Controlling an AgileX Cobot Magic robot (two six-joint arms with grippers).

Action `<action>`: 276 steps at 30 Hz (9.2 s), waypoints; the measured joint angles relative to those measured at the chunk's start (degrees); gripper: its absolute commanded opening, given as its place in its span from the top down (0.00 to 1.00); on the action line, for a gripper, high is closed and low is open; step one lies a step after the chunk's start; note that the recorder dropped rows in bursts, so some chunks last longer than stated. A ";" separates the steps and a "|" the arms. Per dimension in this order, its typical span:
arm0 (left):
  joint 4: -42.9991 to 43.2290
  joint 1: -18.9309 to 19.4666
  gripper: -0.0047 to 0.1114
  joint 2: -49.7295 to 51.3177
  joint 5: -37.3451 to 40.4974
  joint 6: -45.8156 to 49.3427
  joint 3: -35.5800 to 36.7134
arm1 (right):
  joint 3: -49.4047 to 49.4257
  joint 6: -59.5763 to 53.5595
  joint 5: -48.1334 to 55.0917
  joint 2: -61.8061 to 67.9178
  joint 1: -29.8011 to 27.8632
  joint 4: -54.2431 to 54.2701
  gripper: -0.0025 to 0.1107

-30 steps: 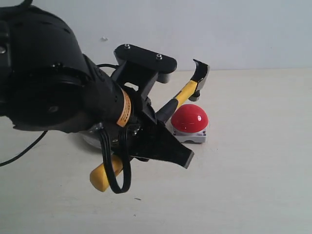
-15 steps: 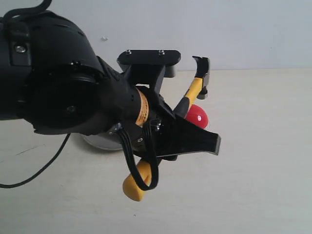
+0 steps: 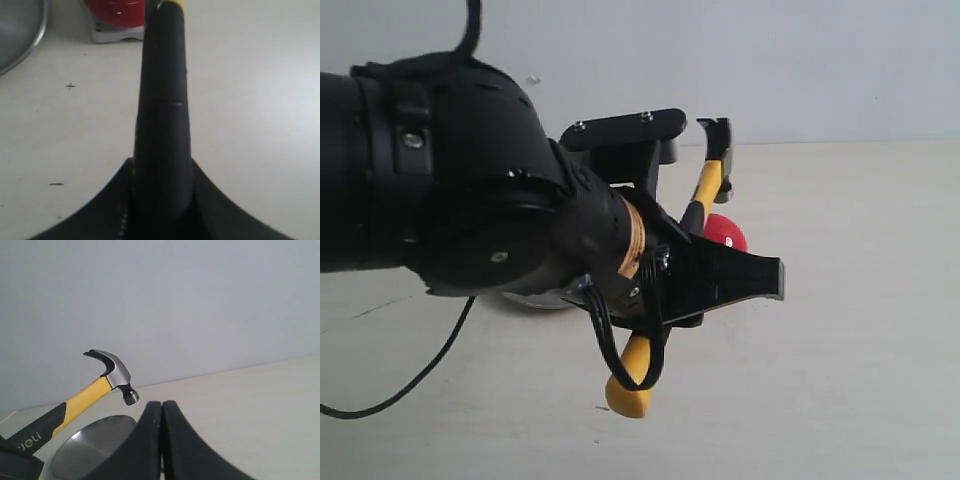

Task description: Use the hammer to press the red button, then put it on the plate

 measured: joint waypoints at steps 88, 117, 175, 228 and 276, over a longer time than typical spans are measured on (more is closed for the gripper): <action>53.33 -9.09 0.96 2.56 0.32 -53.75 3.40 | 0.00 0.13 0.00 0.00 0.00 0.00 0.98; 50.59 -8.41 0.96 7.84 -1.30 -53.44 4.88 | 0.00 0.13 0.00 0.00 0.00 0.00 0.98; 55.43 10.91 0.96 -9.44 -39.05 -55.46 11.44 | 0.00 0.13 0.00 0.00 0.00 0.00 0.98; 19.18 39.41 0.96 21.83 -74.32 -30.70 17.41 | 0.00 0.13 0.00 0.00 0.00 0.00 0.98; 22.89 41.59 0.96 25.70 -72.08 -35.57 15.56 | 0.00 0.13 0.00 0.00 0.00 0.00 0.98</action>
